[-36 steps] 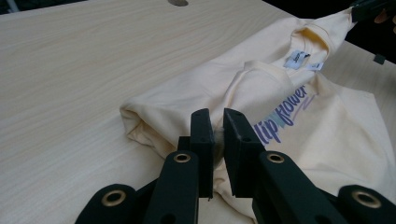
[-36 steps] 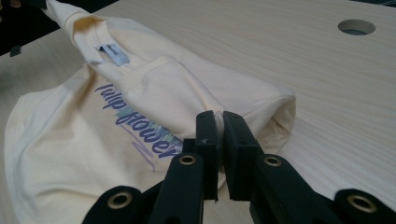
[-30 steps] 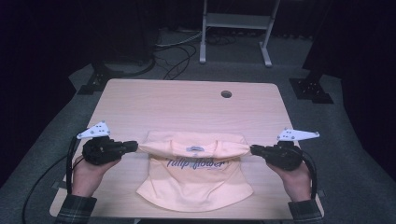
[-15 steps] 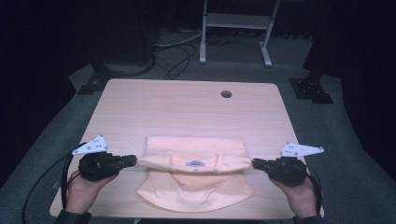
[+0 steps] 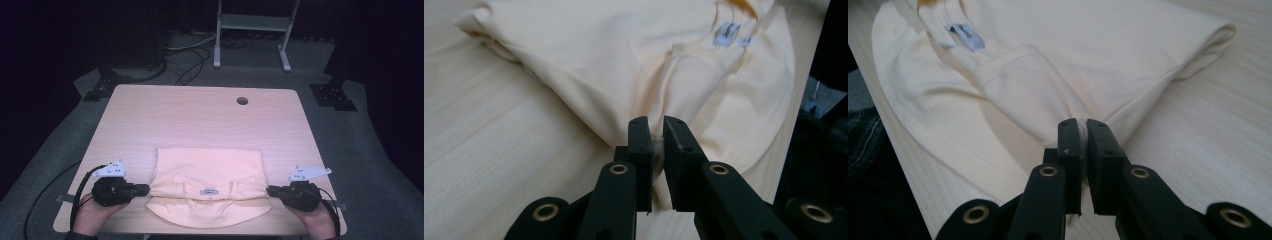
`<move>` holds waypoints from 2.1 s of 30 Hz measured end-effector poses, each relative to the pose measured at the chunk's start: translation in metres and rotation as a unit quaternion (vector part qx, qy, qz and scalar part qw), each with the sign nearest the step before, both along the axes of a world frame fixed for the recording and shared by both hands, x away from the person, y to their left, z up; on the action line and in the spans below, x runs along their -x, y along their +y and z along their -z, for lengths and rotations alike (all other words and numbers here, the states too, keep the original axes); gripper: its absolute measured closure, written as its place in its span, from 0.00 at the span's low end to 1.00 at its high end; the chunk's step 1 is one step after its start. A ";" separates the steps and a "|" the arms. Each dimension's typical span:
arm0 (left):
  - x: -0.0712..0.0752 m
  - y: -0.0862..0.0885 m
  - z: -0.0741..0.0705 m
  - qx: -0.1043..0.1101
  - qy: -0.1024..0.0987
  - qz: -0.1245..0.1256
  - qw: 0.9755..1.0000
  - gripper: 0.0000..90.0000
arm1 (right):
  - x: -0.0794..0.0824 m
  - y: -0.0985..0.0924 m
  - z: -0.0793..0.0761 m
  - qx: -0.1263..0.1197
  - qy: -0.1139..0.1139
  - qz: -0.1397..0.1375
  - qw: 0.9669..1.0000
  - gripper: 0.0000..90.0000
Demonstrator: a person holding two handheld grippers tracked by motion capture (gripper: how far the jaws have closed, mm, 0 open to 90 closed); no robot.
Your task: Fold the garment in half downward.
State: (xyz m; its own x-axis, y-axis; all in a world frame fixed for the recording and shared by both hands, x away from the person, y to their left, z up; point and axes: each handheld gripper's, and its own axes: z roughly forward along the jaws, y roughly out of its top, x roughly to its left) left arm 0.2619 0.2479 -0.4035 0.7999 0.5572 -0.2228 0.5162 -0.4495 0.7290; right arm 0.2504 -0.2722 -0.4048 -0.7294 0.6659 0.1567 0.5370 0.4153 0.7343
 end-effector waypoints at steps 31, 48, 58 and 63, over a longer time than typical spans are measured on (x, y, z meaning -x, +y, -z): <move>-0.028 -0.007 0.016 -0.070 -0.001 -0.010 0.998 0.91 | -0.020 0.010 0.022 0.038 0.025 0.006 0.999 0.95; -0.027 -0.001 0.020 -0.045 -0.004 -0.043 0.998 0.46 | -0.021 -0.001 0.031 -0.022 0.039 0.021 0.999 0.51; -0.026 -0.002 0.024 -0.037 -0.021 -0.058 0.997 0.19 | -0.024 -0.001 0.035 -0.036 0.038 0.026 0.998 0.27; -0.025 -0.001 0.023 -0.042 -0.036 -0.073 0.996 0.03 | -0.026 -0.004 0.035 -0.057 0.047 0.035 0.997 0.09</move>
